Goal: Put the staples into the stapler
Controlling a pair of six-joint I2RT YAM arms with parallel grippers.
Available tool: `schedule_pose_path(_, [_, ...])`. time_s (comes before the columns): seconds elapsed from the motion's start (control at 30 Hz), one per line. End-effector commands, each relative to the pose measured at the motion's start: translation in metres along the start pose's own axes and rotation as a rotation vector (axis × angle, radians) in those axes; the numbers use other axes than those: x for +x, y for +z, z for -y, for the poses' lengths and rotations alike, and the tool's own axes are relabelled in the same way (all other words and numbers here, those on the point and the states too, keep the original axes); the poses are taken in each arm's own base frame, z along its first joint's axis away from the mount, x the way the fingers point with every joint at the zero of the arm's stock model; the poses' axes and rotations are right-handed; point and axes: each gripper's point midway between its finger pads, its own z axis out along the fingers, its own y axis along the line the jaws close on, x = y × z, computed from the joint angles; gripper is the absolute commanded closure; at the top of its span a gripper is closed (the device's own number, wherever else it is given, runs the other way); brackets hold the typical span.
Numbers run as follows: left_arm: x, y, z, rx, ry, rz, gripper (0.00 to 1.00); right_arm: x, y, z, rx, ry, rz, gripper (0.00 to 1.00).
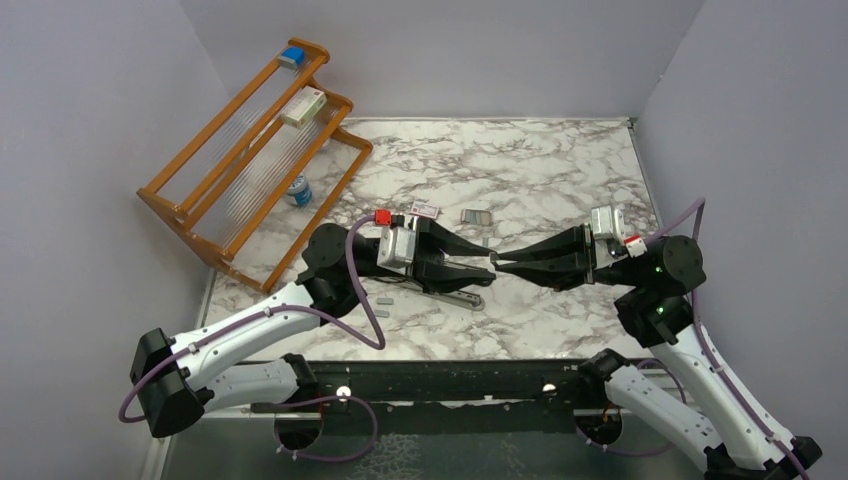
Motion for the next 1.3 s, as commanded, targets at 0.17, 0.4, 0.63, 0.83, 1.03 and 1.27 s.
schedule_pose_path(0.17, [-0.0277,0.0074,0.0041,0.038,0.059,0.06,0.59,-0.008,0.0007,-0.0053,-0.023,-0.018,0.019,0.94])
schedule_pose_path(0.4, [-0.0266,0.0083,0.0046,0.039,0.05,0.059,0.6,-0.0093,0.0005,-0.0055,-0.022,-0.022,0.019,0.94])
schedule_pose_path(0.63, [-0.0222,0.0091,0.0039,0.039,0.041,0.052,0.68,-0.0111,-0.0002,-0.0067,-0.021,-0.022,0.022,0.94])
schedule_pose_path(0.83, [-0.0223,0.0099,0.0038,0.039,0.035,0.052,0.76,-0.0102,-0.0006,-0.0062,-0.016,-0.02,0.022,0.94])
schedule_pose_path(1.03, [-0.0228,0.0095,0.0028,0.03,0.035,0.054,0.92,-0.0111,-0.0007,-0.0068,-0.018,-0.022,0.025,0.93])
schedule_pose_path(1.27, [-0.0249,0.0071,0.0057,0.038,0.057,0.058,1.0,-0.0155,-0.0028,-0.0055,0.009,-0.04,0.032,0.66])
